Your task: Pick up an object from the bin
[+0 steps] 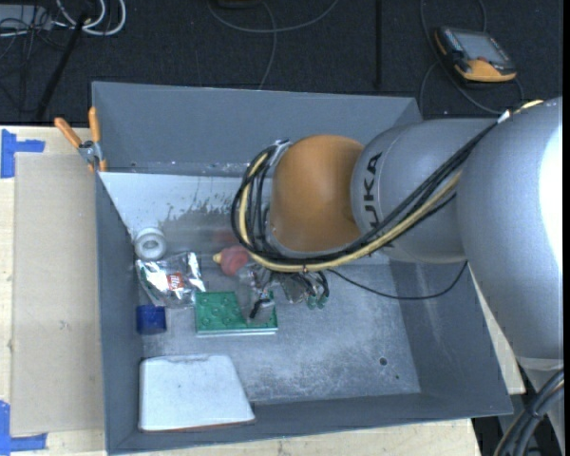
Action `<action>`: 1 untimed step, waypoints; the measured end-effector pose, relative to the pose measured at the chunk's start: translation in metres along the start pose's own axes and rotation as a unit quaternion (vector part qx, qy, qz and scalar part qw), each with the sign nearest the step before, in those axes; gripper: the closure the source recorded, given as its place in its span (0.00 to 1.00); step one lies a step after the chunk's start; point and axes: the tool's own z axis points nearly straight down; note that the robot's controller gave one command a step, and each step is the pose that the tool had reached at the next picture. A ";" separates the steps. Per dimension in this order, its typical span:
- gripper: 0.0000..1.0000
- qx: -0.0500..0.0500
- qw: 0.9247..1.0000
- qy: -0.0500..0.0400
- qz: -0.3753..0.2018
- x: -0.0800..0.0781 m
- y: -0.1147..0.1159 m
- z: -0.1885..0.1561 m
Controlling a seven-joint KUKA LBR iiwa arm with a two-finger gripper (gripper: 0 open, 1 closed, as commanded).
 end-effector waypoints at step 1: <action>0.00 0.000 1.000 0.000 0.001 0.000 0.000 0.000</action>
Offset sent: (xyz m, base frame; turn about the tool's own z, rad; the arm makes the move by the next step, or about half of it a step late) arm 0.0000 0.0000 0.0000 0.0000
